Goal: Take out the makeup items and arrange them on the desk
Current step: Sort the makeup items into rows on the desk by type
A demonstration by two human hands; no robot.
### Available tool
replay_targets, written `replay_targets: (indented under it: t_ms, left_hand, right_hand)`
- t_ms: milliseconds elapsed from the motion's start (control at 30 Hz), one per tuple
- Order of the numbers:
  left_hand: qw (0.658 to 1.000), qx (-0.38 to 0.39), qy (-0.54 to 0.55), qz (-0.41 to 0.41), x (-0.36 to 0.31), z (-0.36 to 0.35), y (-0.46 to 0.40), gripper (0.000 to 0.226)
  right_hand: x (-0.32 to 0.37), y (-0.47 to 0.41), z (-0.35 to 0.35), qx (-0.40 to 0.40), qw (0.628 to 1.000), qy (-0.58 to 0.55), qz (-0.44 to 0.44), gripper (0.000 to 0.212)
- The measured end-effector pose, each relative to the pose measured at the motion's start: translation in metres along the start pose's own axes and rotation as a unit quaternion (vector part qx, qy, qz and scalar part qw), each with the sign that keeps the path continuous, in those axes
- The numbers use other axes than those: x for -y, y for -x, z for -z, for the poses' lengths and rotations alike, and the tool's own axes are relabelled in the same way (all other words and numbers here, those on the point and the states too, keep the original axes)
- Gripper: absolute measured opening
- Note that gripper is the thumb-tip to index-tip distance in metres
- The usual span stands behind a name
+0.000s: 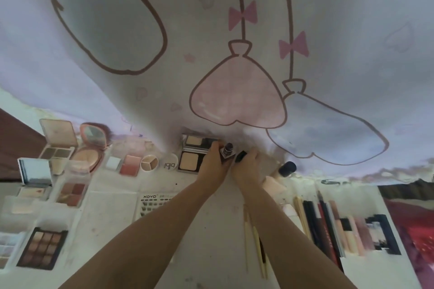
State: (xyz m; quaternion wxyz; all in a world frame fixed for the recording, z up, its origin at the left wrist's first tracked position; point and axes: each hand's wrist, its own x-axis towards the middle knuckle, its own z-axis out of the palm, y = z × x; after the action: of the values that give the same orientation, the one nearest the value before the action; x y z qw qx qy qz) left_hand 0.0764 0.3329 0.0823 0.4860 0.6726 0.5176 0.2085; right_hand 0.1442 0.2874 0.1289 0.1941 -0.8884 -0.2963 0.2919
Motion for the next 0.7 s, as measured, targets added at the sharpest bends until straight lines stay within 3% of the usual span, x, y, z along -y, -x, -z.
replay_targets:
  t_ms: [100, 233, 300, 367, 433, 533, 600, 667, 700]
  left_hand:
    - [0.999, -0.012, 0.026, -0.023, -0.003, 0.009, 0.010, 0.036]
    - [0.995, -0.093, 0.009, -0.029, 0.000, 0.015, 0.050, 0.015]
    - [0.999, -0.051, 0.016, -0.009, 0.004, 0.007, 0.072, 0.013]
    - [0.998, 0.036, 0.033, 0.032, 0.001, -0.004, 0.084, 0.007]
    - [0.979, 0.136, 0.106, 0.106, -0.010, -0.014, 0.089, 0.017]
    - [0.899, 0.241, 0.271, 0.248, -0.023, -0.019, 0.092, 0.036]
    - [0.815, 0.266, 0.401, 0.323, -0.030, -0.015, 0.093, 0.046]
    - [0.739, 0.272, 0.512, 0.343, -0.035, -0.003, 0.093, 0.051]
    - [0.729, 0.280, 0.531, 0.330, -0.036, 0.006, 0.094, 0.047]
  right_hand:
    - [0.004, 0.010, 0.031, 0.002, 0.996, 0.018, 0.087, 0.041]
    - [-0.023, 0.026, 0.081, 0.012, 0.973, 0.143, 0.178, 0.028]
    - [-0.046, 0.031, 0.088, 0.015, 0.962, 0.218, 0.162, 0.027]
    - [-0.061, 0.032, 0.077, 0.022, 0.948, 0.287, 0.136, 0.022]
    - [-0.065, 0.033, 0.067, 0.017, 0.935, 0.326, 0.138, 0.021]
    - [-0.064, 0.039, 0.068, -0.018, 0.952, 0.265, 0.151, 0.021]
    - [-0.059, 0.056, 0.073, -0.037, 0.963, 0.197, 0.179, 0.025]
    - [-0.054, 0.085, 0.075, -0.042, 0.950, 0.168, 0.260, 0.025]
    - [-0.052, 0.102, 0.074, -0.023, 0.935, 0.181, 0.304, 0.024]
